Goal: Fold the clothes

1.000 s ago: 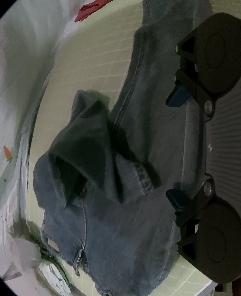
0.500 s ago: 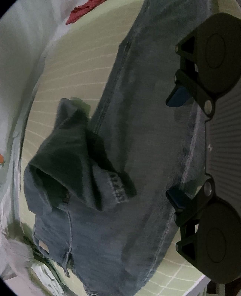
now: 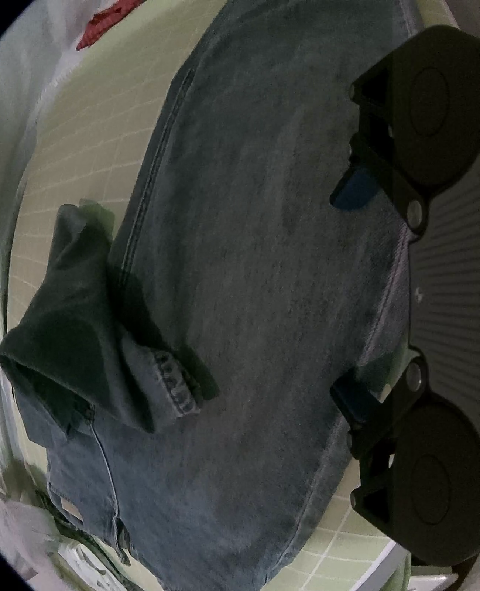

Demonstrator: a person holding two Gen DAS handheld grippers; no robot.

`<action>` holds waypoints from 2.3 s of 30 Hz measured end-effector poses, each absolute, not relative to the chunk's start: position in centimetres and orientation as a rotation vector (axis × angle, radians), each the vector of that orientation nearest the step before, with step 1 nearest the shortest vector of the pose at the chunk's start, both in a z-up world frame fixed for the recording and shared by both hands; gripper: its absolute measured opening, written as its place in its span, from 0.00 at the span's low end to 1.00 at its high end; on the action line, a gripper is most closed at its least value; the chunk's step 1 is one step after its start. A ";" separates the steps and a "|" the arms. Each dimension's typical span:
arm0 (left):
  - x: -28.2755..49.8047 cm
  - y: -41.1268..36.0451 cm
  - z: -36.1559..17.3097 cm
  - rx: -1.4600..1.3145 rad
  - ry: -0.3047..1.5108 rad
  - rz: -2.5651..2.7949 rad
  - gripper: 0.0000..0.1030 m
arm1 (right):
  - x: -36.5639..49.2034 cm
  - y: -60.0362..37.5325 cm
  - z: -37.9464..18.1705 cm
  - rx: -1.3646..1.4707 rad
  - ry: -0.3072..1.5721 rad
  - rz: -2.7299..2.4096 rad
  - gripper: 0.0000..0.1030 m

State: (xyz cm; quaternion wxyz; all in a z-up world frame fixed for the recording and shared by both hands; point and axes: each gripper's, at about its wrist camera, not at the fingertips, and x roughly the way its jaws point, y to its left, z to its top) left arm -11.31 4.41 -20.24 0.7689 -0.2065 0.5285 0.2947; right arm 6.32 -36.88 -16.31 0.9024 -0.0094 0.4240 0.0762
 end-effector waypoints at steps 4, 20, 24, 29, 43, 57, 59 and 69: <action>-12.8 4.9 -19.4 -0.501 1.079 0.624 0.96 | 5.9 -35.5 -15.7 -0.105 0.840 0.114 0.87; -23.5 17.6 -16.3 -0.620 0.933 0.824 0.96 | 2.7 -18.9 -12.0 -0.244 0.752 0.131 1.00; -24.7 21.7 -16.4 -0.646 0.926 0.878 0.96 | 0.4 -11.5 -12.2 -0.315 0.755 0.316 1.00; -25.0 26.5 -16.9 -0.657 0.920 0.876 0.96 | -1.9 -3.2 -12.7 -0.350 0.725 0.495 1.00; -22.3 35.4 -16.6 -0.581 0.854 0.886 0.99 | -6.6 11.6 -13.7 -0.456 0.675 0.661 1.00; -19.3 38.2 -16.1 -0.436 0.753 0.946 0.99 | -3.1 8.8 -14.4 -0.260 0.787 0.667 0.24; -18.5 38.2 -16.7 -0.416 0.775 0.934 0.99 | -2.1 8.9 -13.9 -0.244 0.775 0.637 0.19; -17.7 40.0 -20.1 -0.488 0.889 0.926 1.00 | 7.1 7.9 -8.7 -0.257 0.578 0.411 0.15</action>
